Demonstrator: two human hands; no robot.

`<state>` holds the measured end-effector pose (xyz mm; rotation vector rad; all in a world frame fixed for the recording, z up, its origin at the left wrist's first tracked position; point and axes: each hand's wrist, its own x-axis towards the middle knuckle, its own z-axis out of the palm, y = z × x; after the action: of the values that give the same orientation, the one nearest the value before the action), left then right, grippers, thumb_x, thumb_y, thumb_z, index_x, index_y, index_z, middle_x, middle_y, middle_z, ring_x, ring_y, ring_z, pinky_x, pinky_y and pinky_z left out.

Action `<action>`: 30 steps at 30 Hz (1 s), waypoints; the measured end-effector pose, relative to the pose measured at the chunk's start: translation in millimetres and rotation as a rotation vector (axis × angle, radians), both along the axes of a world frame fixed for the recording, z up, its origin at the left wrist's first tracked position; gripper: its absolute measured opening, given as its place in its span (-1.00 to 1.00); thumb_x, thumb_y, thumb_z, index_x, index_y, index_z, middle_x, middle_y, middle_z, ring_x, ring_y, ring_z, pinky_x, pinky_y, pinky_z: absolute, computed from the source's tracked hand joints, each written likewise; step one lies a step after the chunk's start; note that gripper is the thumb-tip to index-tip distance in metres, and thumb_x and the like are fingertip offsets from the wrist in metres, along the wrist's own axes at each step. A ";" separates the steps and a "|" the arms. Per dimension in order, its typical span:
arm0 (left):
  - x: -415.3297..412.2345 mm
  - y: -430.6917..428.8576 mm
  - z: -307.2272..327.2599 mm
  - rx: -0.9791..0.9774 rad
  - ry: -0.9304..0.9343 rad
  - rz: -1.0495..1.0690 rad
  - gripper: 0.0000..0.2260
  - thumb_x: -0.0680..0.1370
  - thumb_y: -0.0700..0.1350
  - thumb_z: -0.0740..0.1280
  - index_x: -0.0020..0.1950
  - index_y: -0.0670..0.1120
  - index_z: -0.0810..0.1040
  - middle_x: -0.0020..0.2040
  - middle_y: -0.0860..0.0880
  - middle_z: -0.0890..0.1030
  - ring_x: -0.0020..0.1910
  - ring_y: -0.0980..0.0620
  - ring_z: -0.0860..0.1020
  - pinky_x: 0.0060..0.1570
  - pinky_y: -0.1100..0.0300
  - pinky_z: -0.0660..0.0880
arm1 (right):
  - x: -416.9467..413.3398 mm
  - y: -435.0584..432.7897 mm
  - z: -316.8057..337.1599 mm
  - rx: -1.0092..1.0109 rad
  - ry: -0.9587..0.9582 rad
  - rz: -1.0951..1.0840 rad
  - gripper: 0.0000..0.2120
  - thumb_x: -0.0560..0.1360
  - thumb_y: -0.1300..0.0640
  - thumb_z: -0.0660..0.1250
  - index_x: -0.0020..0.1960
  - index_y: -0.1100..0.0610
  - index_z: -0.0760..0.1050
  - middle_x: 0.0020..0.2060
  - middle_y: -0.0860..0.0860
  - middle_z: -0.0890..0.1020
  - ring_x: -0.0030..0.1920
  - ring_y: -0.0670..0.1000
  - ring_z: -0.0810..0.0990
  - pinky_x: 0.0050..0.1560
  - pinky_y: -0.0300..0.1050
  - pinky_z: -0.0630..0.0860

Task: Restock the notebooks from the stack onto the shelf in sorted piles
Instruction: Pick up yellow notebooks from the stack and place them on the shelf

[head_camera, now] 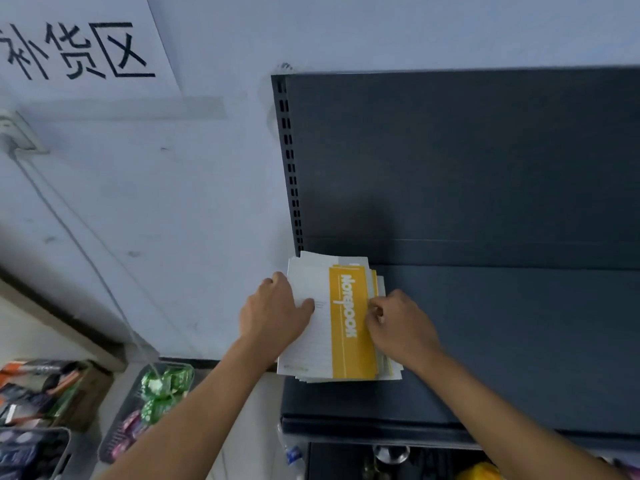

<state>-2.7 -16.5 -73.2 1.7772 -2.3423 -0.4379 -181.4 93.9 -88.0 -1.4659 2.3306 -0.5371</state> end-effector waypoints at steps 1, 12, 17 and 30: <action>-0.8 0.5 -1.4 0.002 0.006 -0.003 -0.65 0.52 0.21 0.32 0.06 -0.03 0.38 -0.09 0.05 0.44 -0.17 -0.02 0.47 -0.26 0.10 0.36 | 2.4 0.7 0.4 0.002 0.014 0.009 -0.79 0.62 0.02 0.19 0.00 0.08 0.57 0.05 0.01 0.48 0.01 -0.01 0.53 -0.04 -0.04 0.56; 6.4 -1.3 -7.6 0.064 0.113 0.074 -0.68 0.51 0.17 0.35 0.01 -0.06 0.41 -0.12 0.03 0.53 -0.21 0.05 0.52 -0.38 0.15 0.37 | 16.8 -8.3 1.6 -0.069 -0.251 -0.063 -0.77 0.55 0.09 0.32 -0.15 0.26 0.57 -0.18 0.05 0.58 -0.22 -0.02 0.57 -0.11 0.03 0.60; 12.5 -5.1 -6.7 0.102 0.202 0.048 -0.75 0.56 0.09 0.31 0.03 -0.06 0.36 -0.13 0.08 0.49 -0.23 0.12 0.49 -0.40 0.22 0.35 | 20.8 -9.5 -0.8 -0.073 -0.423 -0.139 -0.74 0.57 0.07 0.32 0.23 0.09 0.59 -0.05 -0.17 0.56 -0.03 -0.16 0.53 -0.05 -0.27 0.45; -10.0 1.7 10.5 0.284 0.512 -0.046 -0.70 0.63 0.14 0.29 0.20 0.05 0.25 -0.07 0.18 0.47 -0.19 0.17 0.54 -0.42 0.32 0.41 | 10.5 0.3 27.3 -0.126 -0.544 -0.284 -0.44 0.47 -0.20 0.46 0.35 0.02 0.42 0.02 -0.14 0.60 -0.02 -0.10 0.63 -0.03 -0.12 0.59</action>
<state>-12.7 -14.7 -62.8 1.4796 -2.0299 -1.1299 -170.9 94.2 -60.7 -0.8820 2.0889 -1.0288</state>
